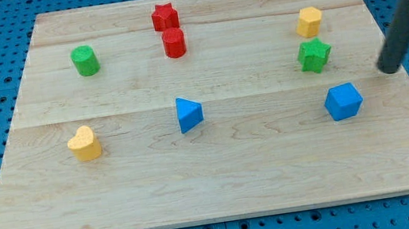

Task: Adjust the yellow hexagon green star and blue cube to make a vertical line

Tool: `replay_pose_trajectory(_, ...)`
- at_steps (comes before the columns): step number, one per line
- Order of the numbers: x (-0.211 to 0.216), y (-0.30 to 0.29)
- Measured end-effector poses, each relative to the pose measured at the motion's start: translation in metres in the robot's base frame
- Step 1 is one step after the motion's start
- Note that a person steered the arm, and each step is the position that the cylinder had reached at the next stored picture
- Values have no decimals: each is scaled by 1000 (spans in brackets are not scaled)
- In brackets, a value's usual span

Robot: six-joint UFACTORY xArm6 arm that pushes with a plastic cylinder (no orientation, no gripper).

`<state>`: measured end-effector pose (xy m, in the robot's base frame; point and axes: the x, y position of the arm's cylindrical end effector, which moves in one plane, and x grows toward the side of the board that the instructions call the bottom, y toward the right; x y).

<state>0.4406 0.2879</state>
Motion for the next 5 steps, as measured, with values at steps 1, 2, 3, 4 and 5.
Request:
replay_pose_trajectory(1,76,-36)
replay_pose_trajectory(2,91,-86)
replay_pose_trajectory(3,42,-93)
replay_pose_trajectory(4,59,-99)
replay_pose_trajectory(5,107,-124)
